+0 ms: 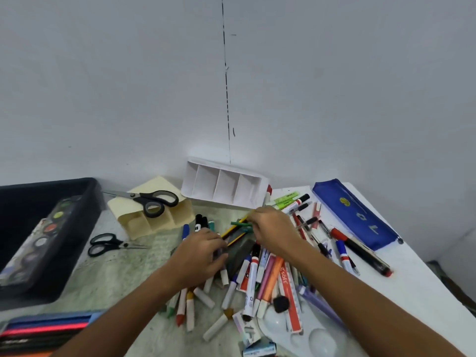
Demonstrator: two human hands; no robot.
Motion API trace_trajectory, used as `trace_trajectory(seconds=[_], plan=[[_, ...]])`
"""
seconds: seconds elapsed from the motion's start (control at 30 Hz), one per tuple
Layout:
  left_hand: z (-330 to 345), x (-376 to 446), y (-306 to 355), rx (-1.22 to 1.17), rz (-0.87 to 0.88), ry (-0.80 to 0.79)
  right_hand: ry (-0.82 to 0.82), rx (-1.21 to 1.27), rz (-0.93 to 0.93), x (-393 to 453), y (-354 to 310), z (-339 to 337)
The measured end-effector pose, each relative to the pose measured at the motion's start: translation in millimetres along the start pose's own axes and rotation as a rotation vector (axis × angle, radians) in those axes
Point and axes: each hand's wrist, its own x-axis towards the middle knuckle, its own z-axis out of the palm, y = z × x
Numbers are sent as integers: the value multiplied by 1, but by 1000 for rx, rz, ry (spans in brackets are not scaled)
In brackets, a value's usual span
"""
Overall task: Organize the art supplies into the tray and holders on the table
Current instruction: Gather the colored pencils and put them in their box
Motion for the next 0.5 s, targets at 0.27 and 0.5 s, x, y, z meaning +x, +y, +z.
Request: trace_trajectory(seconds=[0.27, 0.5], plan=[[2, 11, -11, -168, -147, 80, -106, -68, 63, 23, -7, 22], [-12, 37, 1, -765, -528, 115, 114, 241, -216, 3, -15, 3]])
